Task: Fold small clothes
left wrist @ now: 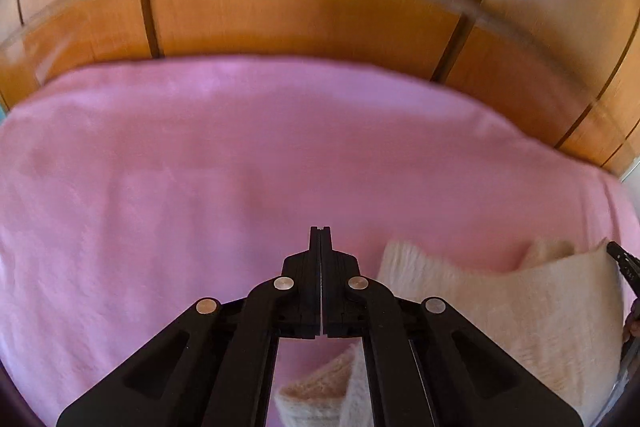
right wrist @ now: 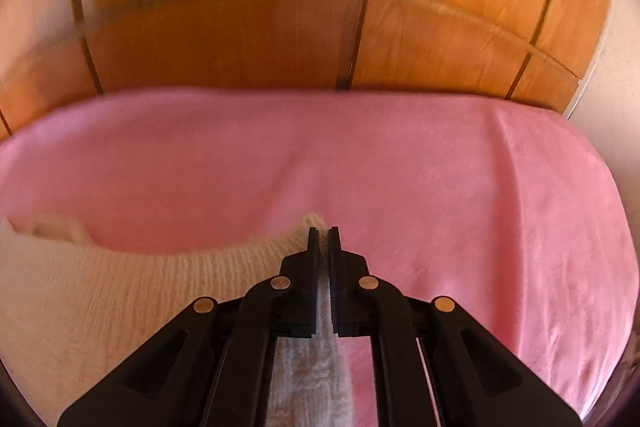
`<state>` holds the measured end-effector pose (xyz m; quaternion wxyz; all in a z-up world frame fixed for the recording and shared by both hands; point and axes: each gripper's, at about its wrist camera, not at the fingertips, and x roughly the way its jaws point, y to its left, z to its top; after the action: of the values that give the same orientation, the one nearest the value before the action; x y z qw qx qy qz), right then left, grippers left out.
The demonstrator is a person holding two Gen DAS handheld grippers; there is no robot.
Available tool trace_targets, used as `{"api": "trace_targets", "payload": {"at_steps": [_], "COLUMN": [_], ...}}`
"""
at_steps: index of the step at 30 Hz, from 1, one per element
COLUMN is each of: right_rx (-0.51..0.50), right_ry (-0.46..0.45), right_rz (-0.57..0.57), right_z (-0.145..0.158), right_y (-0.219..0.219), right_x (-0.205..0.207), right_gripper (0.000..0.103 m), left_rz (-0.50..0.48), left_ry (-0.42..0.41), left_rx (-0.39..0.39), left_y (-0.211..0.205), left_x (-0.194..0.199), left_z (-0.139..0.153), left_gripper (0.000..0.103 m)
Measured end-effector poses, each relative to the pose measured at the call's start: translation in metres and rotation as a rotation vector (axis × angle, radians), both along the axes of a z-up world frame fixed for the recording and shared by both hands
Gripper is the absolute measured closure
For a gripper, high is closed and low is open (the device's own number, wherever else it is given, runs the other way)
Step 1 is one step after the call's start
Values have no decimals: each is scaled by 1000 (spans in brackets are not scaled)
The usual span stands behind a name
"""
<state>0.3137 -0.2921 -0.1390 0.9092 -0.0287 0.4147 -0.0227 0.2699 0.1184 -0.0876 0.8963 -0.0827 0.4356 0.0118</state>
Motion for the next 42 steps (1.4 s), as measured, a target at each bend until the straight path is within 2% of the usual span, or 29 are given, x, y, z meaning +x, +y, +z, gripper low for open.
{"api": "trace_targets", "payload": {"at_steps": [2,4,7,8,9,10,11,13,18,21,23,24,25,26,27,29,31,34,36,37,38,39,42], "right_rx": [-9,13,72,104,138,166,207,295,439,485,552,568,580,580,567,567,541,486,464,426,406,398,352], "right_ry": [-6,-20,-64,-76,-84,-89,-87,-75,-10,28,59,68,84,91,88,68,23,48,71,60,47,32,-42], "right_rz": [26,40,57,68,78,84,92,110,108,84,64,55,48,46,43,38,22,-2,5,-2,-12,-17,-5], "right_z": [-2,5,24,30,35,40,42,44,26,9,-5,-9,-15,-19,-19,-12,2,-5,-11,-9,-6,-1,20], "right_y": [3,1,-4,-7,-11,-14,-19,-27,-51,-58,-61,-61,-60,-58,-54,-55,-63,-66,-58,-55,-54,-55,-45], "right_x": [-4,-13,-38,-48,-60,-70,-83,-106,-159,-188,-199,-202,-203,-202,-202,-203,-204,-207,-204,-205,-206,-209,-213], "right_gripper": [98,94,77,68,62,61,58,52,47,45,44,48,53,71,89,95,97,97,94,88,71,66,62], "left_rz": [-16,-34,-52,-61,-73,-95,-107,-115,-174,-197,-195,-190,-191,-197,-199,-186,-183,-156,-134,-126,-118,-102,-93], "left_ry": [-3,-10,-35,-45,-53,-58,-57,-72,-38,-18,-6,3,8,6,7,7,7,43,65,56,38,9,-75], "left_rx": [-7,-58,-100,-112,-129,-168,-200,-275,-428,-471,-511,-527,-533,-511,-496,-481,-446,-401,-376,-346,-317,-269,-193], "left_y": [1,7,20,23,27,33,36,44,50,42,37,34,30,25,22,18,20,23,20,15,11,7,-5], "left_x": [-6,-19,-45,-55,-65,-82,-90,-115,-174,-196,-203,-205,-206,-205,-205,-204,-206,-207,-204,-205,-207,-210,-217], "left_z": [-2,2,14,17,20,22,22,19,-1,-17,-27,-32,-36,-37,-37,-32,-25,-31,-34,-28,-22,-13,12], "left_gripper": [103,103,103,103,103,91,65,47,47,47,47,48,62,78,83,89,90,91,85,79,68,66,66]}}
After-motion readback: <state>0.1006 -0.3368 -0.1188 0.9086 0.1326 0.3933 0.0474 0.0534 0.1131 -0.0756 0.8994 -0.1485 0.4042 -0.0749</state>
